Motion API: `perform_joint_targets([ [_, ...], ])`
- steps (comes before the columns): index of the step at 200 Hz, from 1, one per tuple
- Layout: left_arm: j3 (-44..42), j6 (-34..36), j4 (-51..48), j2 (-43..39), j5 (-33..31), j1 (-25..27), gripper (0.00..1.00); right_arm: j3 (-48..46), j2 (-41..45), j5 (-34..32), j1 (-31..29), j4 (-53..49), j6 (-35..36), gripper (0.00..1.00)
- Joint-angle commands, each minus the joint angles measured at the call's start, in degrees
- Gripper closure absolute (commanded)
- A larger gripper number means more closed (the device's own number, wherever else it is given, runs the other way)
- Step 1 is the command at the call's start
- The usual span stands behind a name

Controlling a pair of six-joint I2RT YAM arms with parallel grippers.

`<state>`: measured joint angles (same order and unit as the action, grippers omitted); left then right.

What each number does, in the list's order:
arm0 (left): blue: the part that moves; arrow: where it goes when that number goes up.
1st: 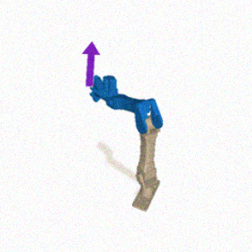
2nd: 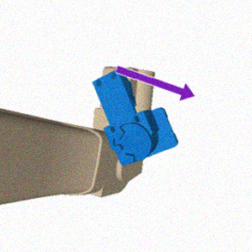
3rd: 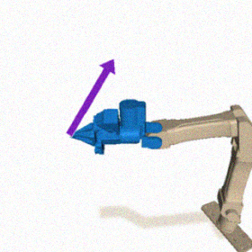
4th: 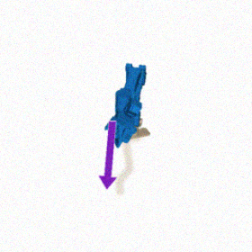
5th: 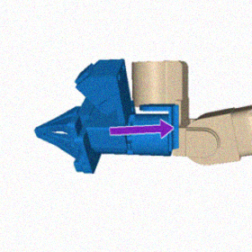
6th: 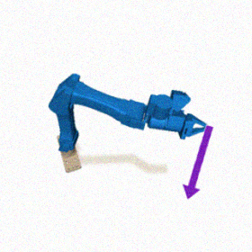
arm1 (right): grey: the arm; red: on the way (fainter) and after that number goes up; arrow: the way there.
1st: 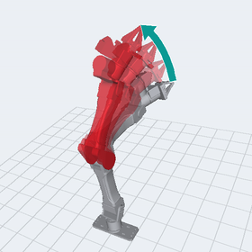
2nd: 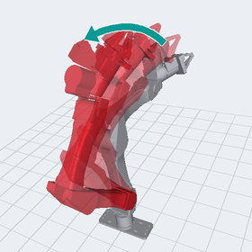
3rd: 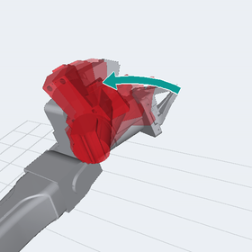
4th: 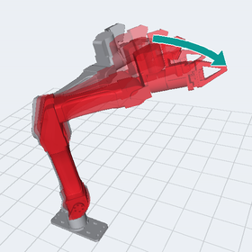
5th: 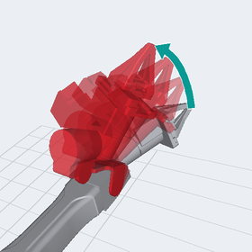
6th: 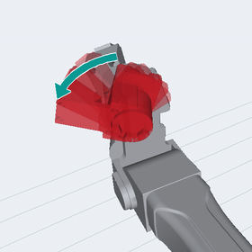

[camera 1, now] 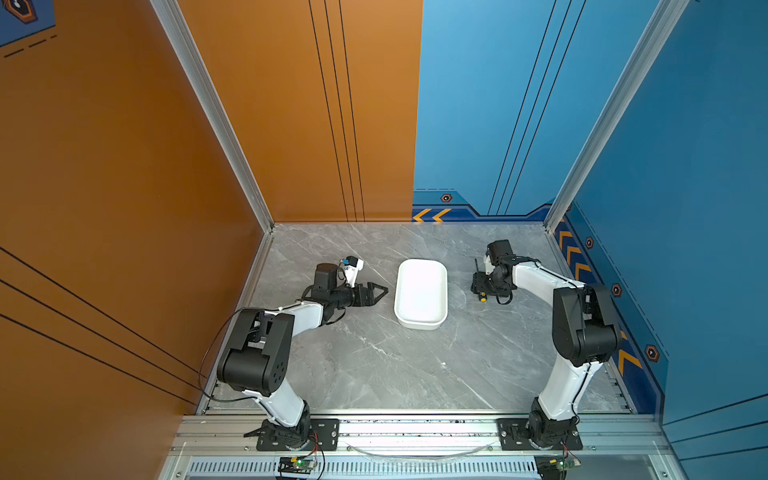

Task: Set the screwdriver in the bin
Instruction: 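Lower the right gripper and close it on the screwdriver handle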

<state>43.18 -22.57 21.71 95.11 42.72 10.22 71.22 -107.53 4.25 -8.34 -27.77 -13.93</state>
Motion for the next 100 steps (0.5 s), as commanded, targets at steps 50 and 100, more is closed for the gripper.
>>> perform_joint_targets([
  [50,1.94,-1.18,0.87,1.77,-0.79,1.44,0.02,4.65,-4.05,-3.67,-1.40,-4.14,-1.60,0.44],
  [100,1.86,-1.14,0.88,2.02,-0.89,1.51,0.02,6.89,-6.77,-4.78,-1.72,-5.45,-2.23,0.56],
])
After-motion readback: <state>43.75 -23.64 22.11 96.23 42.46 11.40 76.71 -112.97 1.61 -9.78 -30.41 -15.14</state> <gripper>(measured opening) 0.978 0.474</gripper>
